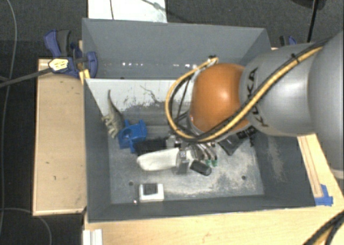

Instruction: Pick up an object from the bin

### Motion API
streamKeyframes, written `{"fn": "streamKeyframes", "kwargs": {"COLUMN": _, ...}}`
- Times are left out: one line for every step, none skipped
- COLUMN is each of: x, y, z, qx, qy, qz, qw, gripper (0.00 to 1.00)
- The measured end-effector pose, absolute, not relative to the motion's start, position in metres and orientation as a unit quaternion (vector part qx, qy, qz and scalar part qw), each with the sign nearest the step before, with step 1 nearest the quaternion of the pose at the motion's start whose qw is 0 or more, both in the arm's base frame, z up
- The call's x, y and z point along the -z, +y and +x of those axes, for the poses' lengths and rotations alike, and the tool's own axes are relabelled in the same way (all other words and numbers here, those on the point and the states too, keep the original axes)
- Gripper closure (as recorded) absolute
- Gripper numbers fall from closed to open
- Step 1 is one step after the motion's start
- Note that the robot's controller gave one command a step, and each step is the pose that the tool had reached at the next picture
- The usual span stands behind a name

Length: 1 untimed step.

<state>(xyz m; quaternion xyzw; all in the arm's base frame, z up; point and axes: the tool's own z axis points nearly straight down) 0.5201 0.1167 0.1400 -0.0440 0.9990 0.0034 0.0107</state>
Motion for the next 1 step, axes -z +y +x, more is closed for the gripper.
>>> {"fn": "streamKeyframes", "kwargs": {"x": -0.2878, "y": 0.1197, "z": 0.5220, "qx": -0.003, "qy": 0.999, "qz": -0.035, "qw": 0.006, "gripper": 1.00}}
